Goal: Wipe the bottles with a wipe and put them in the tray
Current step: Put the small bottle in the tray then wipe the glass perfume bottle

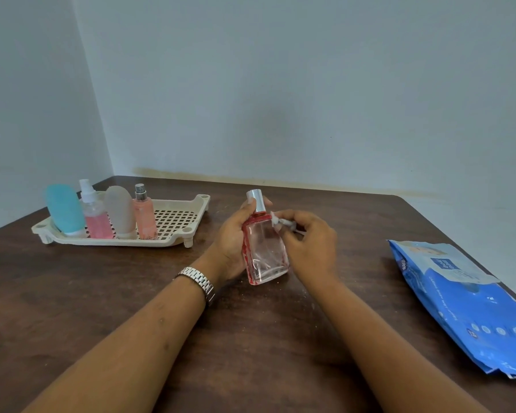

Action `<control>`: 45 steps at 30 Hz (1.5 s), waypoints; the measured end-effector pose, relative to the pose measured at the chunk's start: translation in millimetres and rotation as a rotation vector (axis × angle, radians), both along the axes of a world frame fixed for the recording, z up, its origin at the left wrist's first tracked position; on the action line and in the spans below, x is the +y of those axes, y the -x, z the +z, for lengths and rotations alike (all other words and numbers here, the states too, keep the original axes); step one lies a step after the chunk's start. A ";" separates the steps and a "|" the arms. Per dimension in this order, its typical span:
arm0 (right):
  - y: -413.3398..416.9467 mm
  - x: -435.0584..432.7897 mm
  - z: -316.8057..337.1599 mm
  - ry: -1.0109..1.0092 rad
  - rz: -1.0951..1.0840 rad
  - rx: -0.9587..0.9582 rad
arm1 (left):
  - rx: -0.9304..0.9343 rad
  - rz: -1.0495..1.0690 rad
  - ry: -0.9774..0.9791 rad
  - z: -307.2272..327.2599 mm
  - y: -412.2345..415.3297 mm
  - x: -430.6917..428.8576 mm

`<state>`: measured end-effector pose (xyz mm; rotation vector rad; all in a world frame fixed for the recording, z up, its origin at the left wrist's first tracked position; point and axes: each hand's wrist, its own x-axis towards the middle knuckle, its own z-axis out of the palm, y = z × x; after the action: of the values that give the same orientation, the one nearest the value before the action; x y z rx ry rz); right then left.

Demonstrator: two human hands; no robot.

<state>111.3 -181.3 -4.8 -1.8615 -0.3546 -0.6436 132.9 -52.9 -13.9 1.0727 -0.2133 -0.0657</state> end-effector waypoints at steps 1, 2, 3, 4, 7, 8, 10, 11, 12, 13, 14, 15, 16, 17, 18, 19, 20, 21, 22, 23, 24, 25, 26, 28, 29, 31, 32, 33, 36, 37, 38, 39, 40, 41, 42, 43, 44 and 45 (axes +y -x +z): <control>3.2 3.4 0.5 0.034 0.014 -0.046 | -0.007 0.002 0.009 0.0 -0.6 -0.6; 7.4 7.3 0.6 0.095 0.025 -0.107 | -0.016 0.006 0.018 -0.6 -1.3 -0.5; 11.3 10.5 -0.5 0.169 0.028 -0.175 | -0.018 0.011 0.023 -1.3 -1.8 -0.3; 14.1 12.6 -2.1 0.233 0.027 -0.235 | -0.018 0.015 0.025 -2.5 -2.9 0.1; 12.7 8.0 -6.2 0.275 0.041 -0.282 | -0.014 0.034 0.017 -3.8 -2.5 1.6; 10.0 4.1 -7.3 0.242 0.047 -0.239 | -0.015 0.039 0.012 -3.7 -2.1 2.2; 3.3 -4.5 -7.7 0.141 0.027 -0.095 | -0.020 0.042 0.001 -3.1 -1.3 1.6; 0.2 -7.6 -6.9 0.087 0.017 -0.031 | -0.022 0.044 -0.003 -2.8 -0.7 0.6; -2.2 -9.3 -6.3 0.041 0.019 0.009 | -0.023 0.053 -0.008 -2.8 -0.7 0.2; -2.7 -9.2 -5.2 0.016 0.031 0.022 | -0.021 0.059 -0.010 -2.5 -0.4 -0.5; -1.4 -7.3 -3.2 0.010 0.046 0.011 | -0.019 0.064 -0.013 -2.4 -0.7 -0.7; 0.5 -4.6 -1.2 0.023 0.057 -0.020 | -0.016 0.067 -0.013 -1.9 -0.3 -1.1; 2.3 -2.2 -0.3 0.053 0.062 -0.064 | -0.017 0.070 -0.013 -1.9 0.3 -1.2; 3.6 -0.5 -0.3 0.099 0.067 -0.110 | -0.019 0.073 -0.012 -1.5 0.6 -1.4; 4.2 0.0 -1.4 0.142 0.074 -0.142 | -0.019 0.076 -0.010 -1.5 0.5 -1.3; 4.0 -0.7 -2.5 0.169 0.087 -0.148 | -0.015 0.085 -0.011 -1.5 0.8 -1.2; 2.6 -2.7 -3.7 0.171 0.104 -0.126 | -0.010 0.093 -0.011 -1.3 1.4 -1.2; 1.4 -5.5 -4.6 0.153 0.121 -0.086 | -0.001 0.097 -0.011 -0.6 2.9 -1.0; -0.8 -8.6 -4.7 0.130 0.128 -0.039 | 0.009 0.098 -0.008 0.1 3.7 -1.3; -2.3 -11.6 -4.7 0.105 0.130 0.005 | 0.017 0.093 -0.002 0.5 5.4 -1.6; -3.5 -13.9 -4.3 0.081 0.132 0.035 | 0.026 0.094 0.003 0.6 6.1 -1.8; -3.5 -15.5 -4.0 0.066 0.139 0.052 | 0.035 0.096 0.011 1.0 6.8 -2.3; -2.7 -16.1 -3.4 0.073 0.152 0.061 | 0.048 0.105 0.018 1.2 7.0 -2.3; 0.5 -16.0 -3.0 0.179 0.185 0.071 | 0.088 0.123 0.047 1.4 6.8 -2.8; 1.7 -16.2 -3.1 0.253 0.196 0.077 | 0.112 0.127 0.060 1.6 6.6 -2.7; 0.7 -20.3 -2.9 0.344 0.204 0.112 | 0.149 0.122 0.077 2.6 7.0 -2.4; -1.5 -23.8 -2.5 0.346 0.203 0.143 | 0.164 0.115 0.085 2.7 6.8 -2.4; -4.3 -27.7 -2.7 0.333 0.193 0.168 | 0.173 0.109 0.090 3.1 7.1 -2.5; -7.9 -31.5 -6.9 0.280 0.143 0.191 | 0.180 0.109 0.093 3.0 7.6 -3.3; -6.2 -29.3 -7.7 0.265 0.136 0.181 | 0.185 0.113 0.099 3.2 8.0 -3.6; -4.1 -26.4 -7.3 0.260 0.140 0.165 | 0.193 0.121 0.103 3.6 8.5 -3.8; -1.3 -23.7 -6.0 0.277 0.152 0.153 | 0.200 0.131 0.102 3.8 8.3 -4.0; 1.0 -22.0 -4.0 0.316 0.169 0.151 | 0.202 0.136 0.096 3.7 8.1 -4.0; 2.5 -22.2 -1.4 0.364 0.190 0.163 | 0.202 0.132 0.092 3.7 8.3 -4.1; 2.4 -24.8 1.1 0.399 0.213 0.191 | 0.200 0.125 0.093 3.3 7.6 -4.1; 1.3 -28.4 2.8 0.415 0.234 0.231 | 0.197 0.117 0.099 3.1 7.4 -4.3; 0.3 -32.2 3.5 0.411 0.245 0.270 | 0.198 0.113 0.104 2.9 7.3 -4.3; -0.8 -35.2 3.0 0.399 0.240 0.295 | 0.198 0.110 0.102 3.1 8.1 -4.4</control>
<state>112.1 -216.5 -1.8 -2.2107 -0.5299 -0.1330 124.8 -57.3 -10.7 0.9672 0.0209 -0.0610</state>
